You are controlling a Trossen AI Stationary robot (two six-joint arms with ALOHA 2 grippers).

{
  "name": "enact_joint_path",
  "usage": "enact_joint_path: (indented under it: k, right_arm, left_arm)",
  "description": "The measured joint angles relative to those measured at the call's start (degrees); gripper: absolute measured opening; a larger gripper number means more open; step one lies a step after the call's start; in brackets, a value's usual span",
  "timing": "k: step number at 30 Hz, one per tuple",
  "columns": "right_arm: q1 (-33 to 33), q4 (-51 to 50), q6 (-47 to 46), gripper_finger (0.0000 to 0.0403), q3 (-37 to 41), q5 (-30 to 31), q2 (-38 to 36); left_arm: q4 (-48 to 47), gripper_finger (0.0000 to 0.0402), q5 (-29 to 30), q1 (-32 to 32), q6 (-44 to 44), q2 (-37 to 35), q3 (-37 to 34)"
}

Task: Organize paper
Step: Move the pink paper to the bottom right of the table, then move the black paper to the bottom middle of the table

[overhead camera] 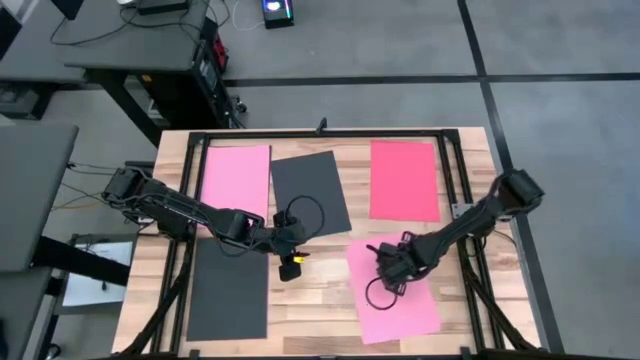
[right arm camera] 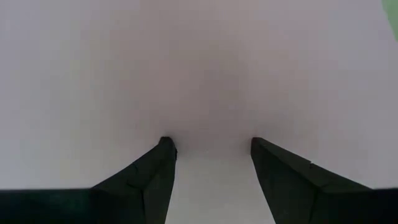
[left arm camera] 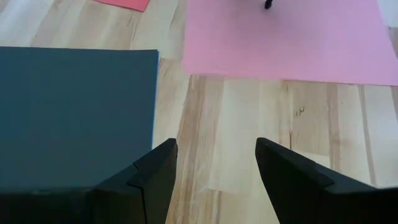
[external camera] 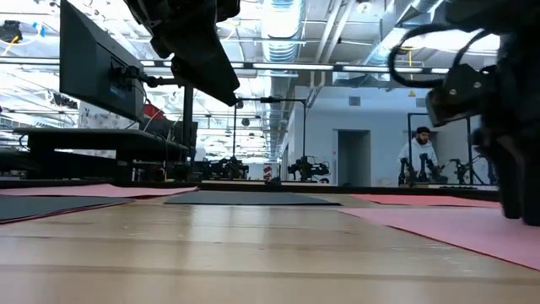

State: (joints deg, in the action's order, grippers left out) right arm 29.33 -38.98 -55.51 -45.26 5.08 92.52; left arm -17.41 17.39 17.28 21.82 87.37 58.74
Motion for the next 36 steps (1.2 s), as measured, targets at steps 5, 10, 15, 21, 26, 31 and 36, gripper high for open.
enact_joint_path:
  k: [5,10,15,21,26,31,36]
  right_arm:
    - [2.69,-0.37,-7.22,0.0201,4.19,0.13,-3.66]
    - [5.81,-1.83,-11.98,0.0201,5.19,-0.07,-5.09]
    - [6.94,-4.99,-15.14,0.0201,5.31,-1.13,-6.16]
    - [6.9,-5.08,-14.73,0.0201,5.39,-1.03,-7.29]
    - [6.9,-5.55,-14.7,0.0201,5.43,-0.78,-9.55]
    - [6.9,-7.07,-14.83,0.0201,5.4,-0.39,-12.64]
    - [6.89,-5.55,-16.21,0.0201,5.36,2.81,-15.68]
  left_arm:
    - [0.13,0.0201,0.0,0.0,0.04,0.0,0.0]
    - [0.15,0.0201,0.0,0.0,0.01,0.0,0.0]
    - [0.22,0.0201,0.0,0.0,0.02,0.0,0.0]
    - [0.26,0.0201,0.0,0.0,0.02,0.0,0.0]
    - [0.24,0.0201,0.3,0.0,0.02,0.0,0.0]
    - [0.22,0.0201,0.91,0.0,0.02,0.0,0.0]
    - [0.2,0.0201,1.14,0.0,-0.02,0.0,0.0]
